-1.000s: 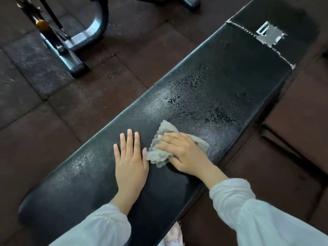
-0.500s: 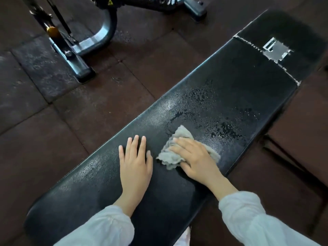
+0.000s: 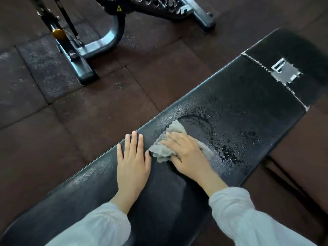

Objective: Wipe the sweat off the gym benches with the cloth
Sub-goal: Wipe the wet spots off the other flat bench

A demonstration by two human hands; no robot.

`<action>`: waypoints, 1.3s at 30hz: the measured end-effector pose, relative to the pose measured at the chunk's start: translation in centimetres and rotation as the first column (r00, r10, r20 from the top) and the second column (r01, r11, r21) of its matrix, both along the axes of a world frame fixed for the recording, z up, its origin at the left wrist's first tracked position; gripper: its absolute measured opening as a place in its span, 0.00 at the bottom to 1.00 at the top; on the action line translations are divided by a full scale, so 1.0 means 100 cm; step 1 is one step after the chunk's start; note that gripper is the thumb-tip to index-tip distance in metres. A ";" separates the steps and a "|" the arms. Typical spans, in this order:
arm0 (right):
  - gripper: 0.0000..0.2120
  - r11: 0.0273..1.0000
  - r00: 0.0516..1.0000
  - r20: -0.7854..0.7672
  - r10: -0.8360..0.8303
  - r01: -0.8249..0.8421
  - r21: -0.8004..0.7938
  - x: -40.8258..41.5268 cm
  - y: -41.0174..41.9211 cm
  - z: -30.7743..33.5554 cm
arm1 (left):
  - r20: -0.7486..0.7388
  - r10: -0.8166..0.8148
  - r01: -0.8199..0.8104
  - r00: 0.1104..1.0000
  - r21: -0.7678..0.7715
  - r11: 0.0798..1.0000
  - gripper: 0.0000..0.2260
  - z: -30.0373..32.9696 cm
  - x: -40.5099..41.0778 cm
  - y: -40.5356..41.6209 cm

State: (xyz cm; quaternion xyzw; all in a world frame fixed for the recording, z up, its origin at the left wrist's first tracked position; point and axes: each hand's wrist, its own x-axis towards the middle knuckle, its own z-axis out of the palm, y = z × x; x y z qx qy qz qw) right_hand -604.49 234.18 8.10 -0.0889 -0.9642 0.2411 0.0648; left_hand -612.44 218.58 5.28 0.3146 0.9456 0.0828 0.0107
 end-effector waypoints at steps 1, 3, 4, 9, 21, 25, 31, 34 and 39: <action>0.22 0.999 0.999 -0.008 0.047 -0.047 0.000 0.009 0.007 0.000 | 0.006 0.004 -0.004 1.000 -0.002 1.000 0.23 0.000 0.000 0.000; 0.22 0.999 0.999 -0.036 0.040 -0.039 0.010 0.014 0.026 -0.002 | 0.016 0.008 -0.008 1.000 0.001 1.000 0.23 0.001 0.001 0.001; 0.22 1.000 0.999 -0.047 -0.015 0.015 0.008 0.009 0.033 -0.004 | 0.016 0.012 -0.012 1.000 0.004 1.000 0.23 0.001 0.000 0.001; 0.22 0.940 0.940 -0.026 -0.341 0.341 -0.005 -0.053 0.042 -0.007 | 0.028 0.038 -0.038 0.999 0.002 0.999 0.23 0.002 0.002 0.002; 0.21 0.989 0.989 -0.055 -0.140 0.141 0.031 -0.051 0.059 -0.006 | 0.006 0.044 -0.045 0.999 0.036 0.998 0.23 0.002 0.002 0.003; 0.21 0.983 0.983 -0.012 -0.182 0.183 0.019 -0.100 0.035 -0.006 | 0.015 0.046 -0.046 0.999 0.024 0.999 0.23 0.001 0.002 0.002; 0.22 0.978 0.977 -0.045 0.208 -0.209 -0.007 -0.047 0.004 -0.001 | 0.016 0.050 -0.051 0.999 0.052 0.997 0.22 0.000 0.003 0.001; 0.22 0.984 0.984 -0.050 0.173 -0.170 0.050 -0.018 0.043 -0.005 | 0.027 0.057 -0.059 0.998 0.051 0.997 0.23 0.001 0.002 0.003; 0.23 0.987 0.987 -0.022 -0.157 0.157 0.022 -0.060 0.080 -0.003 | 0.029 0.060 -0.061 0.998 0.041 0.997 0.23 0.002 0.002 0.003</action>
